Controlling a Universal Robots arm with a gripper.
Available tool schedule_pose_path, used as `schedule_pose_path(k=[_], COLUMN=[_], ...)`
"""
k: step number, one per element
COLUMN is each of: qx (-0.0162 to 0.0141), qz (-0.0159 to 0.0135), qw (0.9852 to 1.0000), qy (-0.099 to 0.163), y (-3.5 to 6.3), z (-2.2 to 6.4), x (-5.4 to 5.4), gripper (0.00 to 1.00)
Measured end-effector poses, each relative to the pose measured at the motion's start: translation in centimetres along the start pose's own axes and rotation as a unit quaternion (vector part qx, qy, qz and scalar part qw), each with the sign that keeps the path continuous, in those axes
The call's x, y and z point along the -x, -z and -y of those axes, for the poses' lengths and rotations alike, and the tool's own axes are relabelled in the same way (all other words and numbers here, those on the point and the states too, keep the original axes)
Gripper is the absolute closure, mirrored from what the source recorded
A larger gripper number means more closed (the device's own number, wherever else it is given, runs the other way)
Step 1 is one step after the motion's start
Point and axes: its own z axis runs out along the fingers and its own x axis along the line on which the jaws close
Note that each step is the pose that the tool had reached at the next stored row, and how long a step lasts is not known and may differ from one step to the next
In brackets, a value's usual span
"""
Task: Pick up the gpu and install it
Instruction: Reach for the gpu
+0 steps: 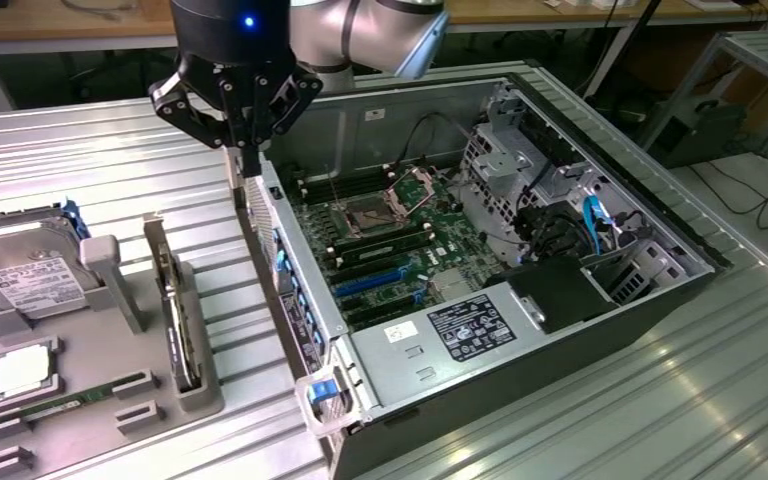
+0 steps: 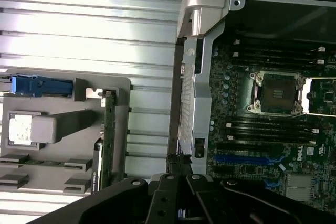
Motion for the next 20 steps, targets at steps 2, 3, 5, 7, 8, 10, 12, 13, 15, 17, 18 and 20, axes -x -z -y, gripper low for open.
schedule_pose_path(k=[2, 3, 5, 7, 8, 10, 12, 13, 15, 17, 18, 20], qx=[0.0000, 0.0000, 0.0001, 0.0001, 0.0001, 0.0001, 0.0001, 0.0002, 0.0002, 0.0003, 0.0003, 0.0003], qz=[-0.0001, -0.0002, -0.0002, -0.0003, -0.0004, -0.0005, -0.0008, -0.0010, -0.0014, -0.0021, -0.0024, -0.0032], qw=[1.0000, 1.0000, 1.0000, 1.0000, 1.0000, 1.0000, 1.0000, 1.0000, 1.0000, 1.0000, 1.0000, 1.0000], qy=[0.000, 0.000, 0.000, 0.000, 0.000, 0.000, 0.000, 0.000, 0.000, 0.000, 0.000, 0.000], y=[0.00, 0.00, 0.00, 0.01, 0.01, 0.01, 0.01, 0.01, 0.01, 0.00, 0.00, -0.01], z=[-0.02, -0.03, -0.04, -0.05, -0.06, -0.08, -0.10, -0.12, -0.16, -0.19, -0.20, -0.22], x=[-0.2, -0.4, -0.6, -0.7, -0.8, -1.1, -1.4, -1.7, -2.2, -2.6, -2.8, -3.1], gripper=[0.89, 0.89, 0.89, 0.89, 0.89, 0.89, 0.89, 0.89, 0.89, 0.89, 0.89, 0.89])
